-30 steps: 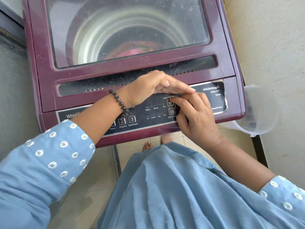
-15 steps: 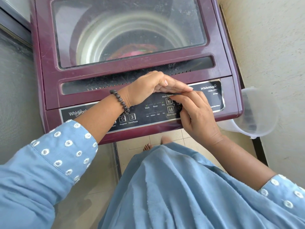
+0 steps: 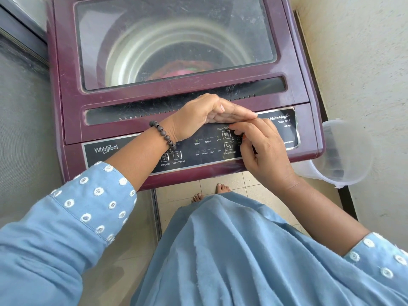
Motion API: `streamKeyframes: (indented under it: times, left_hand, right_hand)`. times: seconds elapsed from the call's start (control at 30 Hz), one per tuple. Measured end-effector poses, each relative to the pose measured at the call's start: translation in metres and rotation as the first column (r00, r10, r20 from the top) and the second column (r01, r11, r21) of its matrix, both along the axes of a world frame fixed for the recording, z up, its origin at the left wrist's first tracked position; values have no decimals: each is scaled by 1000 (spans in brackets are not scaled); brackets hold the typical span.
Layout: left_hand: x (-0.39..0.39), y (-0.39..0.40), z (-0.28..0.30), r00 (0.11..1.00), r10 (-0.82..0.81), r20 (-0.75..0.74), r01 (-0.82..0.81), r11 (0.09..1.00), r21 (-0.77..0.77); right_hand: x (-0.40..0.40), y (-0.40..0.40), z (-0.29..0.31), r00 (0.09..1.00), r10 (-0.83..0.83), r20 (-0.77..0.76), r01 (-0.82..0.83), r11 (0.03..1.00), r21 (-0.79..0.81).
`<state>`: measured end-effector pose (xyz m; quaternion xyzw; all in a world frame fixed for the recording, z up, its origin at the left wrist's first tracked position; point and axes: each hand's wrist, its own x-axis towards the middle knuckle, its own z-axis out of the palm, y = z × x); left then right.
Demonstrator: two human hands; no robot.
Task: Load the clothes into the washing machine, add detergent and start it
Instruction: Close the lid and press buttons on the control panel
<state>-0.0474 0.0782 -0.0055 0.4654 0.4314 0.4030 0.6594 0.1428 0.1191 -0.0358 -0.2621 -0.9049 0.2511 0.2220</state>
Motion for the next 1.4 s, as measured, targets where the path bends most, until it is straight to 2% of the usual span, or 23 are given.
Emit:
streamKeyframes:
  times: [0.23, 0.63, 1.0, 1.3, 1.4]
  left_hand:
    - [-1, -1, 1, 999, 12, -37, -12, 1000, -4]
    - [-23, -39, 14, 983, 87, -160, -91, 996, -14]
    - [-37, -69, 14, 967, 207, -151, -210, 978, 0]
    - [-31, -85, 20, 924, 351, -154, -352, 936, 22]
    - [-34, -92, 22, 922, 354, -159, -353, 935, 34]
  right_hand:
    - [1, 3, 3, 1000, 0, -31, 0, 1000, -2]
    - [-13, -9, 9, 991, 116, -66, -116, 993, 0]
    - [-35, -19, 10, 974, 198, -113, -196, 980, 30]
    - [-49, -22, 17, 973, 175, -152, -167, 984, 66]
    - [-52, -24, 20, 970, 176, -166, -168, 984, 63]
